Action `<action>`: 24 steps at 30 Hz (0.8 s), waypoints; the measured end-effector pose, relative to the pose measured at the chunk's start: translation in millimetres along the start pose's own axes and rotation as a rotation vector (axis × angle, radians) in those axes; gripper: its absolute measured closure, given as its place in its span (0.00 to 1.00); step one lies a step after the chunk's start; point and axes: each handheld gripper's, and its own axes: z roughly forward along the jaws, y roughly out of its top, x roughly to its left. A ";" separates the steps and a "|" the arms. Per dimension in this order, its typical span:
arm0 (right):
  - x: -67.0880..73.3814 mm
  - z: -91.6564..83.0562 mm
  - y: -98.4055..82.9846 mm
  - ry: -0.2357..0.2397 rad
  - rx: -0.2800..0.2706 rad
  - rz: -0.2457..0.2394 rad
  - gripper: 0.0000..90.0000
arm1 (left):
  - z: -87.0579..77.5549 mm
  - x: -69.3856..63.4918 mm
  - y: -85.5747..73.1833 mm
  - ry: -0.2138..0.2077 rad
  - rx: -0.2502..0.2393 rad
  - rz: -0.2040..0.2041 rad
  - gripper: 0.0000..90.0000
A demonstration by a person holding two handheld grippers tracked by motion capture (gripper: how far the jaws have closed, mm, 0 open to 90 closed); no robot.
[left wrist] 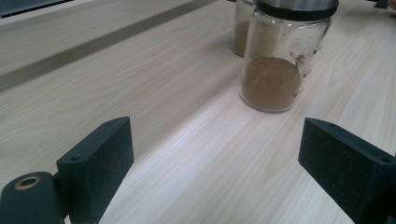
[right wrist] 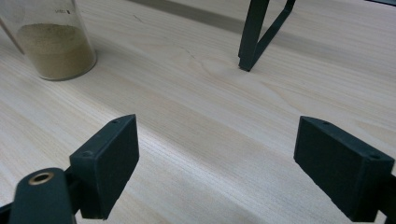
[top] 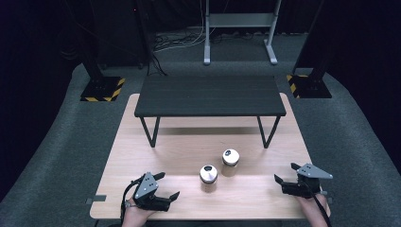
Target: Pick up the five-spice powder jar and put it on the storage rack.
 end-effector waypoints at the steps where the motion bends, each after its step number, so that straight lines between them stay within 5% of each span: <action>1: -0.1 0.0 0.0 0.000 0.000 0.000 0.14 | 1.7 -0.5 0.7 -0.005 0.002 0.003 0.11; 24: 0.9 0.2 0.2 0.003 0.001 -0.003 0.14 | 46.7 -17.7 20.5 -0.072 0.025 0.069 0.11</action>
